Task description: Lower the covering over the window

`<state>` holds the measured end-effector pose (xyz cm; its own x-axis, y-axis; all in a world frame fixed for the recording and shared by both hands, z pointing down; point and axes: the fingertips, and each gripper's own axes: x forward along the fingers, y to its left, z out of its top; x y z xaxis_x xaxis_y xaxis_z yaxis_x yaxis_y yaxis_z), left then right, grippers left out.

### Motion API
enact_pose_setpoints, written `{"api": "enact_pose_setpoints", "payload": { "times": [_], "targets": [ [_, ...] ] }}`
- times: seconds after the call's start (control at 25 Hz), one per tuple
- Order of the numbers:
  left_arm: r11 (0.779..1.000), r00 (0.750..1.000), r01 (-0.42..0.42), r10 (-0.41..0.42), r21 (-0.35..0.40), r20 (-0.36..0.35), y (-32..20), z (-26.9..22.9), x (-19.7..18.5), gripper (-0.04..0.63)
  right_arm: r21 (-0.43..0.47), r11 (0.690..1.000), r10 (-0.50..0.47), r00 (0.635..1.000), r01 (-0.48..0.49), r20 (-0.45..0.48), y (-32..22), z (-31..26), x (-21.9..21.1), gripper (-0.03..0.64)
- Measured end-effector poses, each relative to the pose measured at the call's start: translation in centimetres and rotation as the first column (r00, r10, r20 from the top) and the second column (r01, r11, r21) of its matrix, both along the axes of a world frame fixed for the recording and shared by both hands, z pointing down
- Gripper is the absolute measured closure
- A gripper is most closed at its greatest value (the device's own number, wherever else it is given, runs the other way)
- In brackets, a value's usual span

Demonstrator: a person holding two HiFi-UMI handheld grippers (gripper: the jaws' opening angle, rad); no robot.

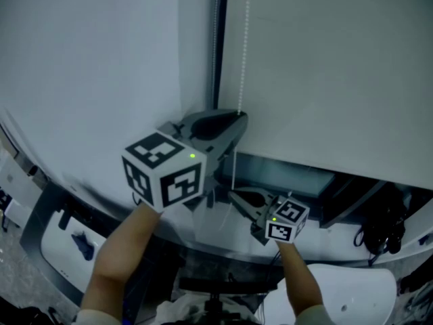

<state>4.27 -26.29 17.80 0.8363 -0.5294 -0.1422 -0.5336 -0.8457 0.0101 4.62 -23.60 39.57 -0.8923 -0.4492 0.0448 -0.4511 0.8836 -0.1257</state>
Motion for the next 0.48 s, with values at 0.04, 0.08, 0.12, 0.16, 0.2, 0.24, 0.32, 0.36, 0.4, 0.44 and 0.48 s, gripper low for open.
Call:
{"api": "enact_pose_setpoints", "payload": {
  "times": [0.04, 0.08, 0.12, 0.16, 0.2, 0.24, 0.32, 0.36, 0.4, 0.44, 0.48],
  "targets": [
    [1.0, 1.0, 0.002, -0.002, 0.001, 0.001, 0.0, 0.0, 0.0, 0.568, -0.003, 1.0, 0.001, 1.0, -0.001, -0.016, -0.1, 0.1, 0.0, 0.609],
    [1.0, 1.0, 0.007, -0.007, 0.005, 0.001, 0.1, 0.0, 0.0, 0.568, -0.002, 1.0, 0.004, 0.999, -0.004, -0.036, -0.2, 0.1, 0.1, 0.61],
    [1.0, 1.0, 0.016, -0.017, 0.014, 0.004, 0.1, 0.0, -0.2, 0.568, 0.004, 1.0, 0.009, 0.998, -0.009, -0.058, -0.2, 0.0, 0.1, 0.609],
    [0.999, 1.0, 0.026, -0.026, 0.024, 0.01, 0.1, 0.0, -0.3, 0.568, 0.011, 1.0, 0.016, 0.997, -0.015, -0.073, -0.1, -0.3, 0.2, 0.607],
    [0.999, 0.999, 0.033, -0.034, 0.032, 0.018, 0.2, 0.1, -0.5, 0.568, 0.016, 1.0, 0.022, 0.997, -0.021, -0.075, -0.1, -0.8, 0.4, 0.606],
    [0.999, 0.999, 0.038, -0.039, 0.038, 0.029, 0.2, 0.2, -0.5, 0.568, 0.018, 1.0, 0.024, 0.998, -0.023, -0.062, 0.0, -1.5, 0.7, 0.603],
    [0.998, 0.998, 0.04, -0.042, 0.041, 0.056, 0.3, 0.7, -0.3, 0.568, 0.022, 1.0, 0.017, 1.0, -0.017, -0.001, 0.2, -3.7, 1.3, 0.579],
    [0.999, 0.997, 0.037, -0.04, 0.037, 0.072, 0.3, 1.2, -0.2, 0.568, 0.026, 1.0, 0.011, 0.999, -0.012, 0.042, 0.3, -5.1, 1.7, 0.577],
    [0.999, 0.996, 0.033, -0.036, 0.03, 0.086, 0.3, 1.8, -0.1, 0.568, 0.032, 0.999, 0.008, 0.996, -0.011, 0.086, 0.2, -6.5, 2.2, 0.576],
    [0.999, 0.995, 0.029, -0.031, 0.02, 0.099, 0.3, 2.5, 0.0, 0.568, 0.041, 0.999, 0.01, 0.992, -0.015, 0.127, 0.1, -7.9, 2.6, 0.575],
    [1.0, 0.994, 0.025, -0.026, 0.009, 0.109, 0.3, 3.3, 0.1, 0.568, 0.056, 0.998, 0.015, 0.987, -0.025, 0.158, -0.1, -9.3, 3.1, 0.575]
  ]
}}
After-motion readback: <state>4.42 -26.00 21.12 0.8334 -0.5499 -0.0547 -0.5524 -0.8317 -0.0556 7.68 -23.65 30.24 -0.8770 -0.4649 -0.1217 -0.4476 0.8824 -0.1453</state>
